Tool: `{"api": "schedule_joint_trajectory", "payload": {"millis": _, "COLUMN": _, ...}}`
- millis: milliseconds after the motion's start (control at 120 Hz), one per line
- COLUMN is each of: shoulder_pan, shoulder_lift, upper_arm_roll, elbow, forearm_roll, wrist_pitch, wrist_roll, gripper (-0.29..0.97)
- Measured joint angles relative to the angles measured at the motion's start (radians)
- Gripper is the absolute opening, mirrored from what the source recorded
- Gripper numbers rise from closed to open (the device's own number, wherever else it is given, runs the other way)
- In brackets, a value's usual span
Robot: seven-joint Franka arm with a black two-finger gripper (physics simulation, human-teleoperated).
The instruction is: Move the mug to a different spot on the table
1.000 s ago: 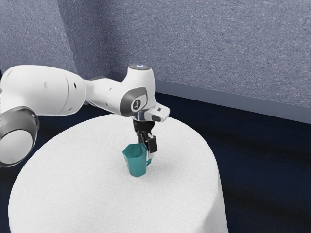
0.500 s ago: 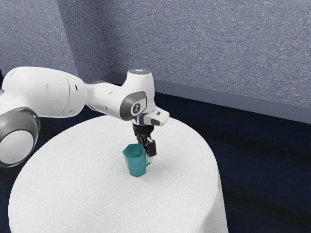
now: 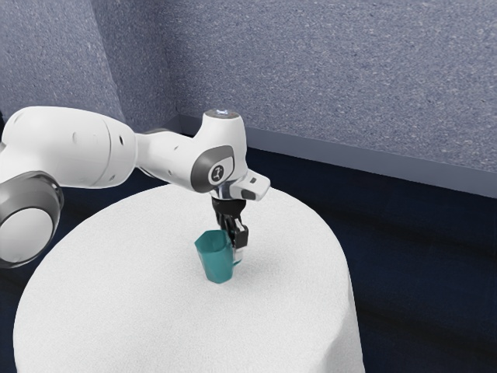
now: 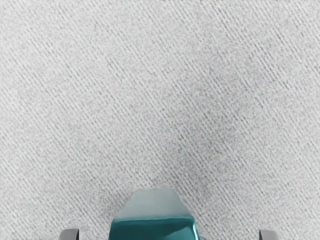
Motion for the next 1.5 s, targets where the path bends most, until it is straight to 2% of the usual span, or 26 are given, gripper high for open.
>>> {"api": "schedule_joint_trajectory", "payload": {"millis": 467, "shoulder_pan": 0.000, "shoulder_lift": -0.033, "upper_arm_roll": 0.006, "elbow": 0.004, "forearm_roll": 0.009, "wrist_pitch": -0.004, "wrist_roll": -0.030, "gripper": 0.06}}
{"api": "schedule_joint_trajectory", "payload": {"millis": 792, "shoulder_pan": -0.003, "shoulder_lift": -0.075, "upper_arm_roll": 0.064, "elbow": -0.001, "forearm_roll": 0.022, "wrist_pitch": -0.024, "wrist_roll": -0.035, "gripper": 0.01}}
{"api": "schedule_joint_trajectory", "payload": {"millis": 1183, "shoulder_pan": -0.004, "shoulder_lift": -0.230, "upper_arm_roll": 0.124, "elbow": -0.260, "forearm_roll": 0.043, "wrist_pitch": -0.001, "wrist_roll": -0.052, "gripper": -0.05}}
{"api": "schedule_joint_trajectory", "payload": {"millis": 1500, "shoulder_pan": -0.005, "shoulder_lift": -0.236, "upper_arm_roll": 0.162, "elbow": -0.299, "forearm_roll": 0.058, "wrist_pitch": 0.027, "wrist_roll": -0.075, "gripper": -0.07}}
